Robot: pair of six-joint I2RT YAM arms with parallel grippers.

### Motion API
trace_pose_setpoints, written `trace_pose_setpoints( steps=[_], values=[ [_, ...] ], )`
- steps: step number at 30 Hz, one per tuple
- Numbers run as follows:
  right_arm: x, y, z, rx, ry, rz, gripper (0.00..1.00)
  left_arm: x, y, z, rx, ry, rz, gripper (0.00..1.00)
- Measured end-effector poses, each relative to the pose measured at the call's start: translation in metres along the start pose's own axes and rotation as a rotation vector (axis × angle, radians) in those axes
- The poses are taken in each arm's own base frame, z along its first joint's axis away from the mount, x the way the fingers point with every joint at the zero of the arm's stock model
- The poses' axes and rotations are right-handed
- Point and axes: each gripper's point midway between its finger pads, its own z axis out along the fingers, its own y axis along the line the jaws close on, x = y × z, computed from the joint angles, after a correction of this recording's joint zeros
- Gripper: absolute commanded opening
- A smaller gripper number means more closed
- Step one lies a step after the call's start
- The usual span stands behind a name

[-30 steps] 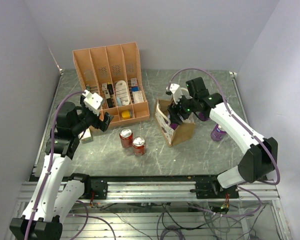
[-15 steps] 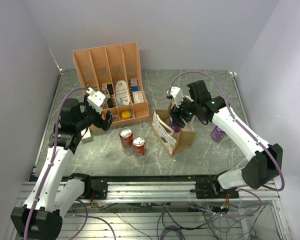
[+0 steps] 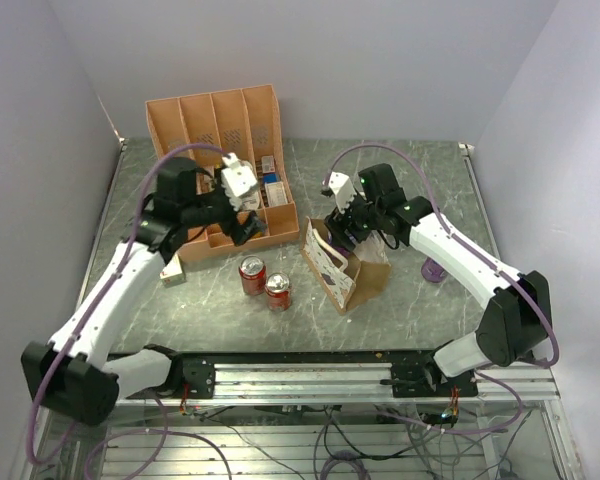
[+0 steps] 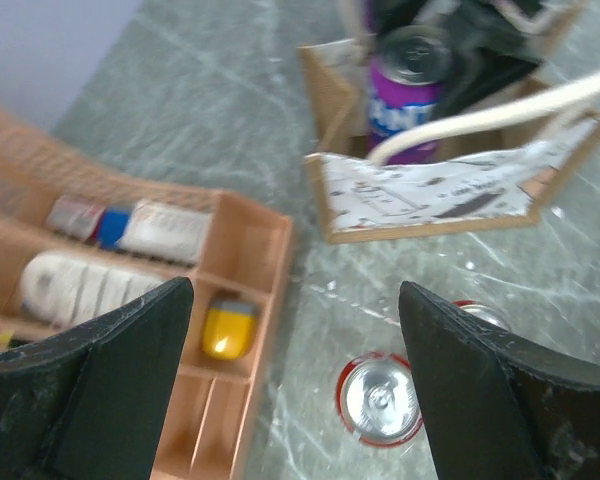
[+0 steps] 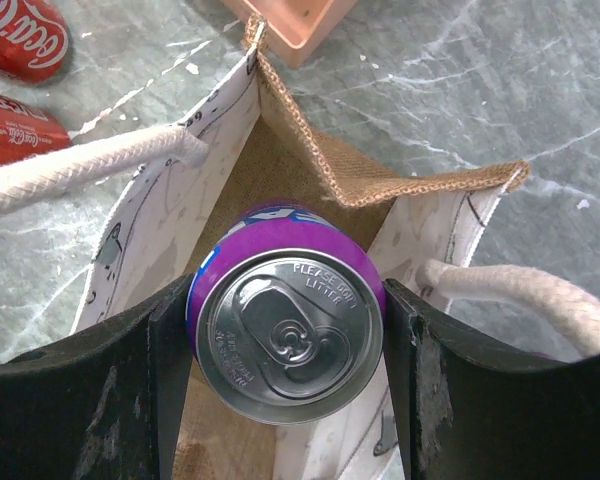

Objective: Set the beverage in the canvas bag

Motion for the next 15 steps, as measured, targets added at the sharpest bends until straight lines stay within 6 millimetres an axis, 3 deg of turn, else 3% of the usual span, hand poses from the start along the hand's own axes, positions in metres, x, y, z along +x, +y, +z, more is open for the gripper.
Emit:
trace_pose_setpoints(
  steps=[7, 13, 15],
  values=[
    [0.009, 0.01, 0.004, -0.032, -0.015, 0.023, 0.14, 0.005, -0.07, 0.061, 0.322, 0.048, 0.142, 0.95],
    [0.007, 0.014, 0.003, -0.053, -0.041, 0.019, 0.14, -0.009, -0.097, 0.094, 0.436, 0.026, 0.282, 0.97],
    [0.007, 0.012, 0.002, -0.053, -0.044, 0.023, 0.14, -0.009, -0.104, 0.099, 0.457, 0.019, 0.315, 0.85]
  ],
)
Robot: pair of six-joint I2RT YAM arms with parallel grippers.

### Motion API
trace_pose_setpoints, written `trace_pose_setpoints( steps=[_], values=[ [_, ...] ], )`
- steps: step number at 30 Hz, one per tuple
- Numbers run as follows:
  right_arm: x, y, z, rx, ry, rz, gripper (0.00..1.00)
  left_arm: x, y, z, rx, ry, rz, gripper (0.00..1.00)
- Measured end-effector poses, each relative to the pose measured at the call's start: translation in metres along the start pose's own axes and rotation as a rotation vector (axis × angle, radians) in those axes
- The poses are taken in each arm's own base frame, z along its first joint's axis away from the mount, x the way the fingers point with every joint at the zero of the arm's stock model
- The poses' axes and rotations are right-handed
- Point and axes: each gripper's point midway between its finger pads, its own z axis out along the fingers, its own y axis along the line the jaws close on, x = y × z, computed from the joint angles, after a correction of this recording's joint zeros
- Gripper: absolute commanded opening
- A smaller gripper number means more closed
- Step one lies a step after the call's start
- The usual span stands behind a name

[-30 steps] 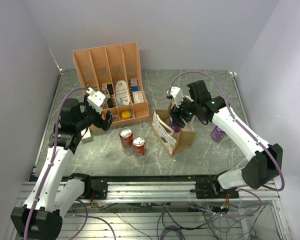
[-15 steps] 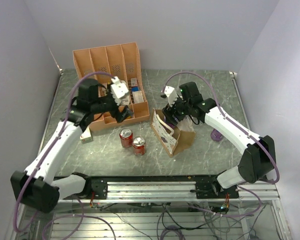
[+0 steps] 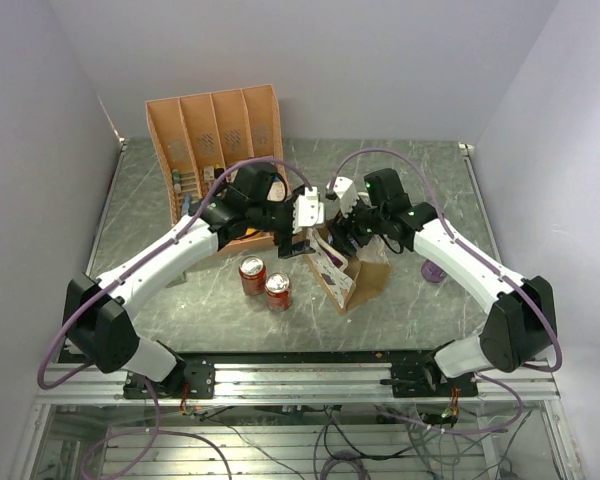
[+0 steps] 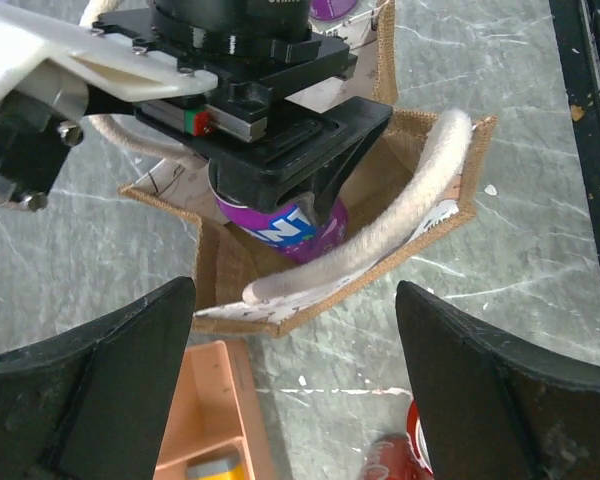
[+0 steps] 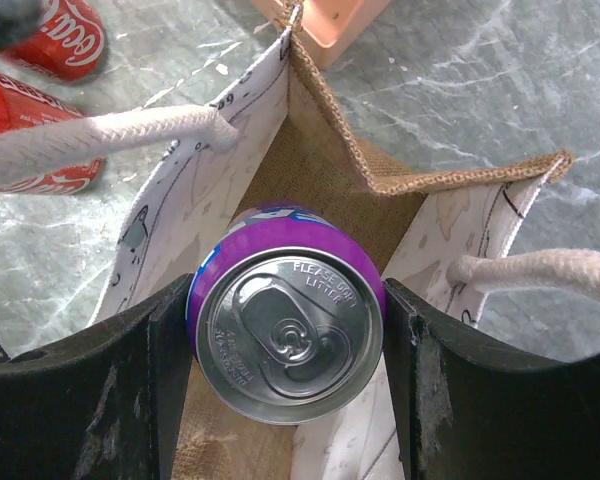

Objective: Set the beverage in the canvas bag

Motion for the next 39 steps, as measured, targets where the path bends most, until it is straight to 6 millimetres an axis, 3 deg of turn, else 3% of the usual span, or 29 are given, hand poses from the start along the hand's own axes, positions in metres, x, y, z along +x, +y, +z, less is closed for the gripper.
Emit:
trace_pose_setpoints(
  steps=[6, 13, 15, 24, 39],
  values=[
    [0.003, -0.004, -0.006, 0.001, -0.017, 0.014, 0.15, 0.005, -0.007, 0.02, 0.053, 0.007, 0.054, 0.61],
    [0.004, -0.012, -0.008, 0.026, -0.021, 0.03, 0.15, 0.005, -0.019, 0.033, 0.098, 0.008, 0.094, 0.15],
    [0.003, -0.014, -0.008, 0.039, -0.024, 0.037, 0.15, 0.006, -0.022, 0.034, 0.113, 0.014, 0.121, 0.08],
    [0.001, -0.035, 0.001, 0.158, -0.032, 0.081, 0.18, 0.021, -0.041, 0.029, 0.216, 0.051, 0.245, 0.07],
    [0.022, -0.052, 0.03, 0.252, -0.001, 0.157, 0.27, 0.032, -0.05, 0.026, 0.259, 0.065, 0.348, 0.07]
  ],
)
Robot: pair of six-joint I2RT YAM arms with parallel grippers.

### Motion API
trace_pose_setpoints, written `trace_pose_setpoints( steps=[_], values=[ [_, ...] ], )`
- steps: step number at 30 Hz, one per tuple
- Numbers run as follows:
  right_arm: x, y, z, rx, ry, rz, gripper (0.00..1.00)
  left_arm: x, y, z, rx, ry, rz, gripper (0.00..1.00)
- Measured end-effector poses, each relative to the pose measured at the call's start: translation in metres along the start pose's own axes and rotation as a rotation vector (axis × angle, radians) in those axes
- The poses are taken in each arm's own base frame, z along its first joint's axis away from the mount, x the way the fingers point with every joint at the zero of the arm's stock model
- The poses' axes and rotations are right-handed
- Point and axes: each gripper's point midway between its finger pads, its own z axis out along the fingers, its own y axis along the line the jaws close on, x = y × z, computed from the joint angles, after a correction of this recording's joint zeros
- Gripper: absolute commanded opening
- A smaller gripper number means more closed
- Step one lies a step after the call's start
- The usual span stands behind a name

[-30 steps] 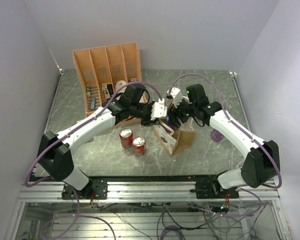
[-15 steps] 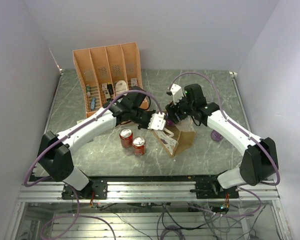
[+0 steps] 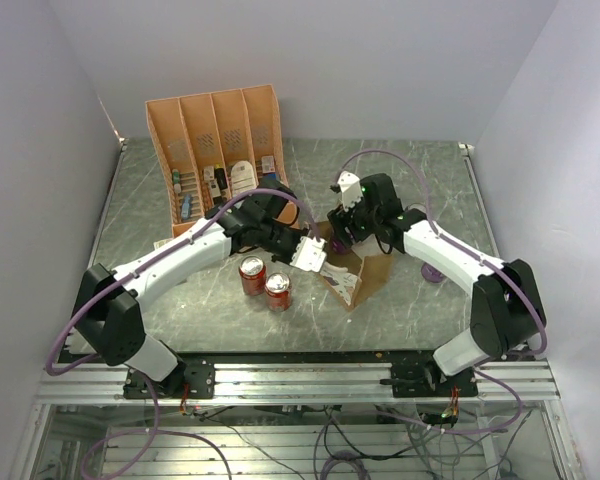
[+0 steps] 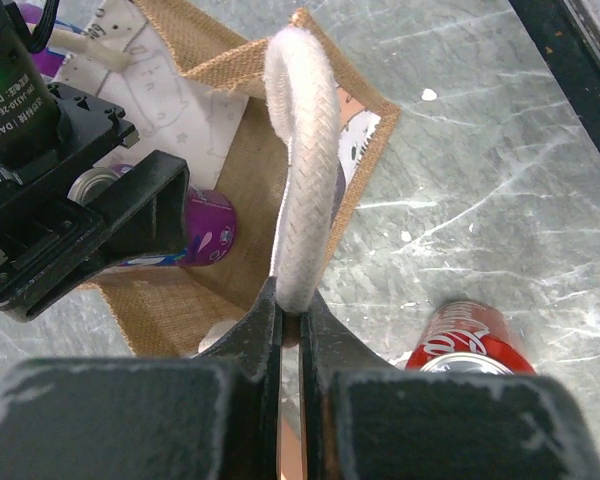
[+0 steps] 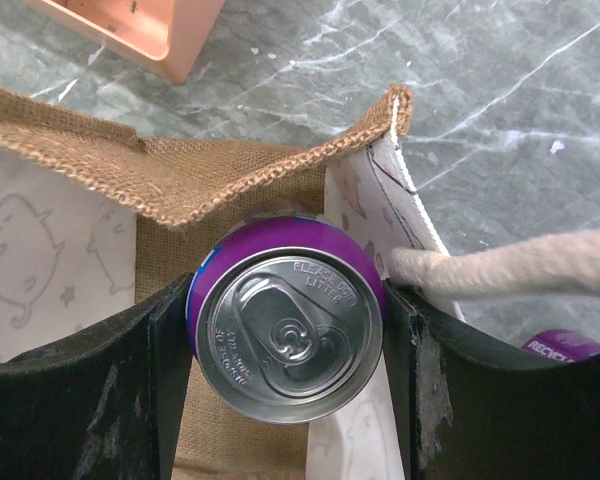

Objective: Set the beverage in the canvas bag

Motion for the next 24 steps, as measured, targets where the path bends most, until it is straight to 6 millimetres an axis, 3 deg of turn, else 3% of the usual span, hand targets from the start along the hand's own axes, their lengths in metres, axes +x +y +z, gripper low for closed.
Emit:
trace_pose_setpoints(
  steps=[12, 16, 24],
  values=[
    [0.021, 0.008, 0.022, -0.035, 0.056, 0.009, 0.38, 0.004, -0.007, 0.001, 0.01, 0.007, -0.006, 0.08],
    [0.02, 0.009, 0.025, -0.04, 0.048, 0.005, 0.42, 0.004, -0.007, 0.001, 0.01, 0.007, -0.009, 0.1],
    [0.018, 0.011, 0.027, -0.059, 0.044, -0.004, 0.65, 0.004, -0.006, 0.001, 0.003, 0.006, -0.032, 0.16]
  ],
)
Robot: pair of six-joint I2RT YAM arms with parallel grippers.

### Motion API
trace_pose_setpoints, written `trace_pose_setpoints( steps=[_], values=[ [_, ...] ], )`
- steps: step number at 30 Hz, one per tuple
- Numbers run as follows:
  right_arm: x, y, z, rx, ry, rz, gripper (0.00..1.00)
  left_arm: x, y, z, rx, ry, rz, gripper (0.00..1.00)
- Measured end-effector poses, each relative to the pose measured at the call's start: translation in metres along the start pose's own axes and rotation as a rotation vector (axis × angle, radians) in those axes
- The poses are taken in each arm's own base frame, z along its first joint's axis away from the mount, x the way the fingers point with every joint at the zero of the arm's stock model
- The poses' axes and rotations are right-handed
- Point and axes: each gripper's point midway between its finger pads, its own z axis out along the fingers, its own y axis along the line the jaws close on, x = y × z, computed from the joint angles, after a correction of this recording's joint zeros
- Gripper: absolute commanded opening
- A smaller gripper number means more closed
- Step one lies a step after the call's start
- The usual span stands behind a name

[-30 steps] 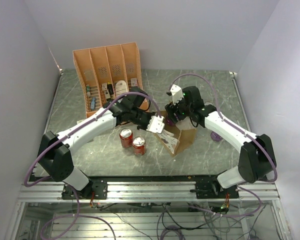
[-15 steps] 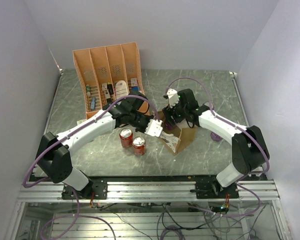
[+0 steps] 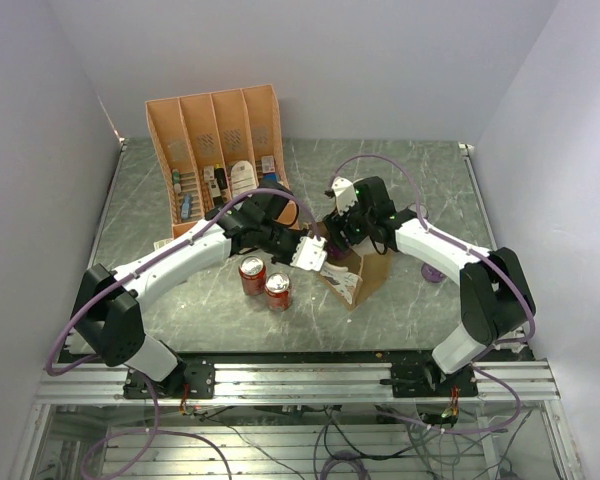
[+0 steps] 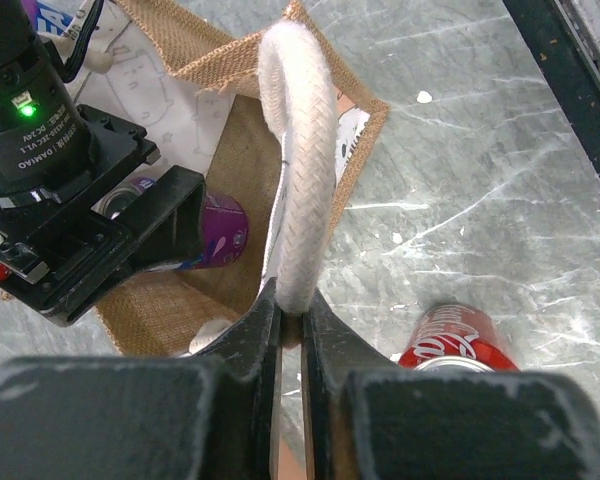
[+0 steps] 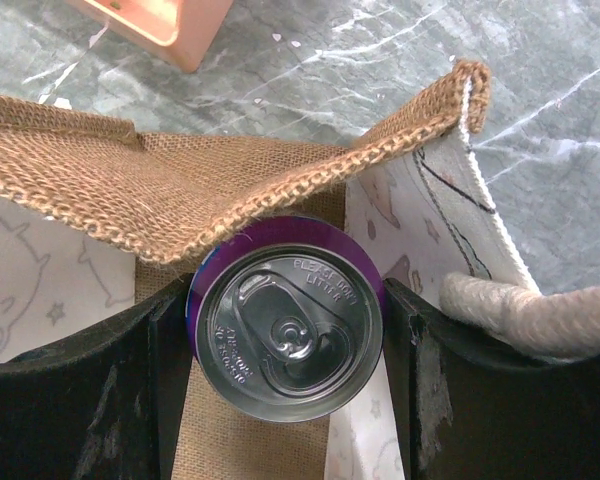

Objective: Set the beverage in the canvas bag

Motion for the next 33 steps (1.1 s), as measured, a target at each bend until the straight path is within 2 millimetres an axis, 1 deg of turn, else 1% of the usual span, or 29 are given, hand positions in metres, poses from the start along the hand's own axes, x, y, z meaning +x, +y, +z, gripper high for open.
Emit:
trace_pose_setpoints(
  steps=[2, 7, 15, 21, 25, 33],
  values=[
    [0.0, 0.001, 0.0, -0.006, -0.001, -0.001, 0.69, 0.0, 0.001, 0.0, -0.004, 0.0, -0.012, 0.17],
    [-0.001, 0.004, -0.001, -0.023, 0.0, -0.009, 0.76, 0.0, 0.002, 0.0, -0.011, 0.0, -0.035, 0.2],
    [-0.015, 0.009, -0.006, -0.061, -0.021, -0.024, 0.85, 0.0, 0.004, 0.0, -0.026, 0.003, -0.06, 0.22],
    [-0.023, 0.019, -0.013, -0.076, -0.018, -0.069, 0.86, -0.001, 0.007, -0.001, -0.034, 0.003, -0.07, 0.23],
    [-0.038, 0.02, -0.026, -0.067, -0.05, -0.103, 0.85, -0.002, 0.009, -0.001, -0.046, 0.0, -0.075, 0.23],
    [-0.071, 0.014, -0.071, -0.015, -0.154, -0.156, 0.84, -0.003, 0.011, -0.003, -0.072, -0.005, -0.07, 0.24]
  ],
)
